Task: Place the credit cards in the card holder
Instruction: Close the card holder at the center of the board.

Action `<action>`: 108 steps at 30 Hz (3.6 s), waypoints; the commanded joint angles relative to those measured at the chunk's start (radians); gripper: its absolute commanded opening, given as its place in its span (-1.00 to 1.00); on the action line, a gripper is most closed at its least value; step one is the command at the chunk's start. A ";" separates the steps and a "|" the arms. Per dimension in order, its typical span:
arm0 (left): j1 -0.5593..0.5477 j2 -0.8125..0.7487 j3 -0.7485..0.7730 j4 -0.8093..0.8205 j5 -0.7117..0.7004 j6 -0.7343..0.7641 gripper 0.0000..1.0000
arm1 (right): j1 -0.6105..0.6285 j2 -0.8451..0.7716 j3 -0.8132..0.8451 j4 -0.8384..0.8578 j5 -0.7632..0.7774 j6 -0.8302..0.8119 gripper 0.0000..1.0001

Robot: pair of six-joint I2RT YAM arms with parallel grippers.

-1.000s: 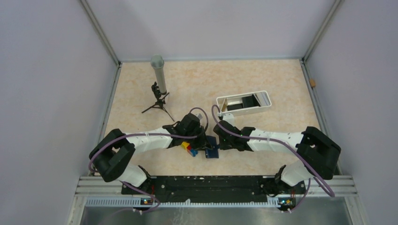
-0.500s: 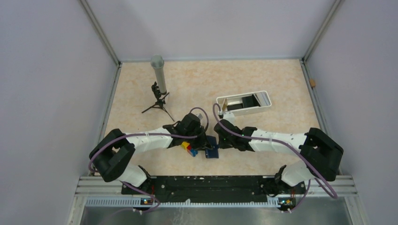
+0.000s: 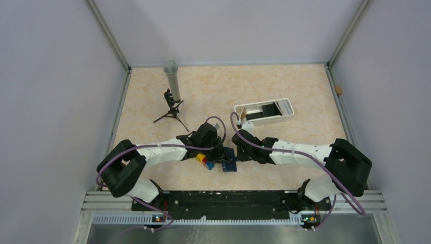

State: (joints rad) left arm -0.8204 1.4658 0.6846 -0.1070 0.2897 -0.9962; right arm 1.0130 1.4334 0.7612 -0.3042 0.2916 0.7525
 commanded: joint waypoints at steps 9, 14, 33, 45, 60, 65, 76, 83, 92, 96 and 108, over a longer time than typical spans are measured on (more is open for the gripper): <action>-0.007 0.004 0.010 -0.060 -0.057 0.030 -1.00 | 0.014 0.013 0.027 -0.030 0.034 0.013 -0.83; -0.008 0.007 0.010 -0.060 -0.055 0.030 -1.00 | 0.014 0.018 0.025 -0.019 0.027 0.016 -0.89; -0.008 0.019 0.024 -0.092 -0.069 0.043 -1.00 | -0.058 -0.139 -0.195 0.292 -0.179 0.032 -1.00; -0.008 0.040 0.052 -0.104 -0.051 0.082 -1.00 | -0.134 -0.201 -0.367 0.614 -0.342 0.062 -1.00; -0.008 0.060 0.092 -0.166 -0.061 0.117 -1.00 | -0.145 -0.178 -0.358 0.636 -0.380 0.042 -1.00; -0.008 0.064 0.096 -0.172 -0.062 0.120 -1.00 | -0.146 -0.209 -0.258 0.369 -0.245 -0.046 -0.81; -0.008 0.064 0.106 -0.189 -0.068 0.126 -1.00 | -0.146 -0.113 -0.232 0.382 -0.254 0.011 -0.16; -0.005 0.011 0.051 -0.104 -0.063 0.121 -1.00 | -0.188 -0.152 -0.275 0.398 -0.244 0.074 -0.03; 0.044 -0.249 0.026 0.044 0.110 0.312 -1.00 | -0.481 -0.399 -0.406 0.534 -0.664 -0.065 0.29; 0.110 -0.338 0.030 0.163 0.348 0.351 -1.00 | -0.571 -0.517 -0.456 0.728 -0.962 -0.080 0.32; 0.171 -0.445 0.076 0.325 0.663 0.252 -1.00 | -0.558 -0.481 -0.447 1.331 -1.318 0.217 0.33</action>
State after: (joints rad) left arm -0.6590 1.0580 0.7242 0.0742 0.8383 -0.7010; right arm 0.4427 0.9062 0.2764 0.7677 -0.8845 0.8677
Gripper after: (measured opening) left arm 0.197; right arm 0.666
